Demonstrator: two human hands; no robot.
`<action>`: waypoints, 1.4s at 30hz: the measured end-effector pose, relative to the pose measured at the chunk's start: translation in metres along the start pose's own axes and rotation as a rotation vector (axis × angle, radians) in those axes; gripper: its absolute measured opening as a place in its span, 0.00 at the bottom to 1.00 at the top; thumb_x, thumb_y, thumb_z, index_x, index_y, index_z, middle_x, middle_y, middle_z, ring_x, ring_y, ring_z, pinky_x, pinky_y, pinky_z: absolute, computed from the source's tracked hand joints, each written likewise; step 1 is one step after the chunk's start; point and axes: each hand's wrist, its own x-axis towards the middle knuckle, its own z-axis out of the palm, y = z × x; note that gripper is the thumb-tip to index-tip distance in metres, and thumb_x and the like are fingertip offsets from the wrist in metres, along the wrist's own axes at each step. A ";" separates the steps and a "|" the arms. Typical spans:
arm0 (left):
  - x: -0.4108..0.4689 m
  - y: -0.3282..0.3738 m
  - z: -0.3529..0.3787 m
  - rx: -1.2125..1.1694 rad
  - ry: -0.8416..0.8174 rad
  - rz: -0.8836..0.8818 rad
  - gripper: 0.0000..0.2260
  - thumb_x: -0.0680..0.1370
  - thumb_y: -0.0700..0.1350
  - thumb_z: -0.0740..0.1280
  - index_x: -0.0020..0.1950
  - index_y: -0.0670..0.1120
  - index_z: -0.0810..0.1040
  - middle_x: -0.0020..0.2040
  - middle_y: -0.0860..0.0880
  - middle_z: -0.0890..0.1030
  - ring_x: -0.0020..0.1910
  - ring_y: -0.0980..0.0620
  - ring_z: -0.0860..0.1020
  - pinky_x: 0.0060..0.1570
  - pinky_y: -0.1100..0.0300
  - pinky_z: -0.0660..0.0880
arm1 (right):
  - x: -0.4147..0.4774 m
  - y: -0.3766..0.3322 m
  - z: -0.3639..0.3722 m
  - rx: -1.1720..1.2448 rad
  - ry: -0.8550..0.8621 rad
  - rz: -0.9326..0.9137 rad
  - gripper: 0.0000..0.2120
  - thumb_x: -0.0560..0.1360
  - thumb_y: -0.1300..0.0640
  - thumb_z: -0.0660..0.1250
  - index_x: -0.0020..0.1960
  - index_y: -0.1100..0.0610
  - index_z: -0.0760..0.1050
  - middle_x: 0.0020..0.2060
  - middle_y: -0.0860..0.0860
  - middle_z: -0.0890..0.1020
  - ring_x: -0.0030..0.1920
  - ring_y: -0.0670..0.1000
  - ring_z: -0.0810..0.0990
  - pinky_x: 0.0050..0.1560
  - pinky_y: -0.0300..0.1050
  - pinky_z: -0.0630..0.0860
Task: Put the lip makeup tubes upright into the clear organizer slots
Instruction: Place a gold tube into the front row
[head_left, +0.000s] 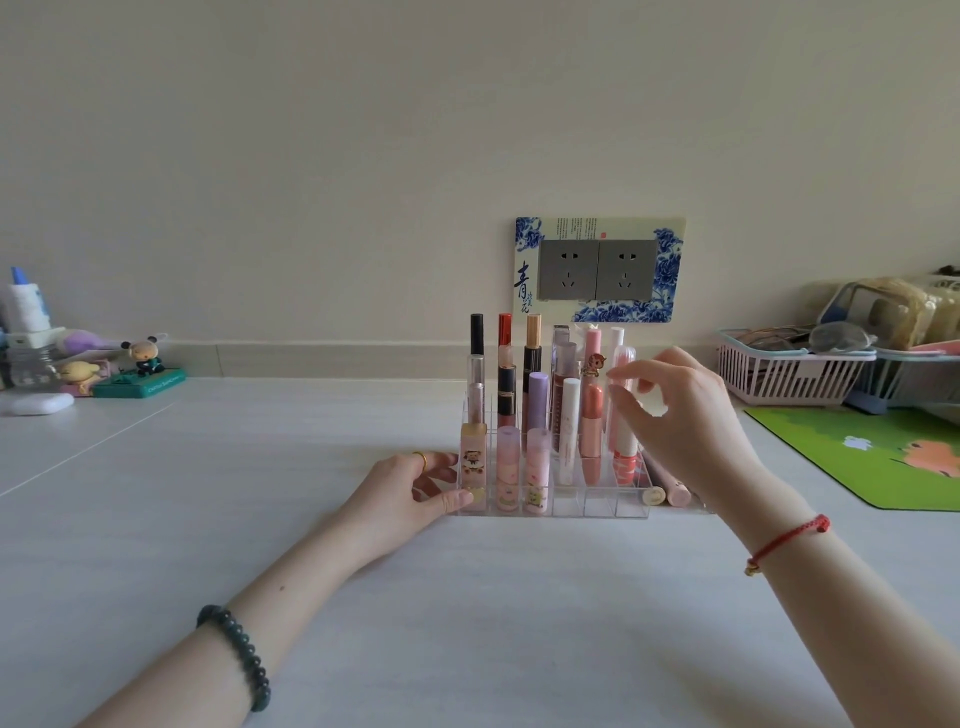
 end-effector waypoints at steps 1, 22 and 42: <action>0.000 0.000 0.000 -0.001 0.000 -0.002 0.16 0.72 0.48 0.70 0.58 0.47 0.77 0.42 0.58 0.79 0.46 0.50 0.80 0.42 0.69 0.70 | 0.001 0.001 -0.003 0.013 0.023 0.001 0.09 0.72 0.58 0.66 0.51 0.55 0.80 0.39 0.49 0.74 0.35 0.41 0.69 0.36 0.30 0.62; 0.001 -0.005 0.001 -0.036 -0.007 0.014 0.11 0.71 0.47 0.71 0.53 0.51 0.78 0.42 0.53 0.82 0.42 0.50 0.79 0.43 0.65 0.72 | -0.009 0.068 -0.002 -0.201 -0.456 0.567 0.13 0.71 0.53 0.68 0.48 0.62 0.80 0.48 0.57 0.81 0.45 0.53 0.73 0.37 0.39 0.68; 0.001 -0.002 0.000 -0.009 -0.012 0.010 0.13 0.72 0.46 0.70 0.56 0.48 0.78 0.43 0.56 0.81 0.46 0.49 0.80 0.40 0.73 0.70 | 0.006 -0.004 -0.039 0.687 -0.017 0.312 0.08 0.68 0.63 0.71 0.46 0.59 0.77 0.36 0.50 0.82 0.30 0.40 0.80 0.33 0.30 0.77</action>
